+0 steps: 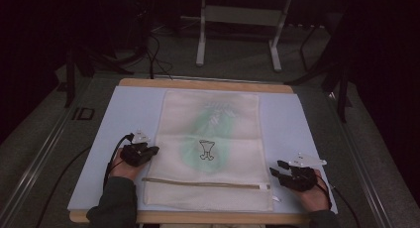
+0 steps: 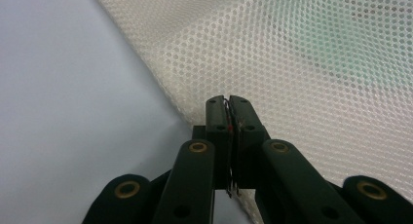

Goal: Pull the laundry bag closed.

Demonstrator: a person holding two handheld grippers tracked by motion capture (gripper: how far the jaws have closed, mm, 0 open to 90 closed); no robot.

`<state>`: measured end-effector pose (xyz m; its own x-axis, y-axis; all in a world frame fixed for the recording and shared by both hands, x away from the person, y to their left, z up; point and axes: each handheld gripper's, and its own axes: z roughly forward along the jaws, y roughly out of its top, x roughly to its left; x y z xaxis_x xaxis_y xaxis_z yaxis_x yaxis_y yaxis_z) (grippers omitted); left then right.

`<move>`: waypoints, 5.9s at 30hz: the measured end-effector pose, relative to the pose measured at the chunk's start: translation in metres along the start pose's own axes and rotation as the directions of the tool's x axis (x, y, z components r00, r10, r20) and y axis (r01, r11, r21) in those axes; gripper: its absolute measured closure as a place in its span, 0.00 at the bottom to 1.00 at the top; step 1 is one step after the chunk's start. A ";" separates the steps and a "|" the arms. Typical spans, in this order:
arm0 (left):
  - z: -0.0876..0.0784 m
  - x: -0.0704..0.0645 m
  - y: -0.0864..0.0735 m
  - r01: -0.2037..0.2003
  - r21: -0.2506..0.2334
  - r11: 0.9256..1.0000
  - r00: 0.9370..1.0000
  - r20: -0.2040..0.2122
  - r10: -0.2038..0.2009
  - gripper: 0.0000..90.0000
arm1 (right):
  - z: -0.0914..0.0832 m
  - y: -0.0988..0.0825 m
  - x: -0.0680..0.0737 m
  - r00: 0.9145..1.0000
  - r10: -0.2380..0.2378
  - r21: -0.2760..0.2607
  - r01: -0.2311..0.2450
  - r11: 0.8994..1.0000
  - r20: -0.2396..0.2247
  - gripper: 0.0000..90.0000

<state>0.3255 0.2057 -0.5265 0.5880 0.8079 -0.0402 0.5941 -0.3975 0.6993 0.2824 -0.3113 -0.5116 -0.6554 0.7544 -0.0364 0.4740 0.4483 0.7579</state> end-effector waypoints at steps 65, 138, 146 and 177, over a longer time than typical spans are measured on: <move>-0.006 0.003 0.001 0.008 -0.020 1.000 0.992 0.125 -0.006 0.88 | 0.035 0.072 0.066 0.942 -0.262 0.075 0.283 0.956 -0.210 0.61; -0.011 0.009 0.004 -0.003 -0.016 1.000 0.987 0.158 0.006 0.85 | 0.077 0.127 0.140 0.844 -0.400 -0.003 0.427 0.904 -0.357 0.58; -0.011 0.010 0.004 -0.008 -0.015 1.000 0.987 0.159 0.010 0.85 | 0.081 0.135 0.148 0.834 -0.413 -0.016 0.438 0.899 -0.366 0.58; -0.014 0.012 0.003 -0.010 -0.022 1.000 0.986 0.168 0.014 0.83 | 0.101 0.150 0.177 0.799 -0.439 -0.044 0.463 0.885 -0.410 0.59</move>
<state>0.3269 0.2199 -0.5148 0.6800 0.7178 -0.1498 0.5759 -0.3964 0.7150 0.2966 -0.0627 -0.4701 -0.9733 0.2095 -0.0943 0.0899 0.7253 0.6826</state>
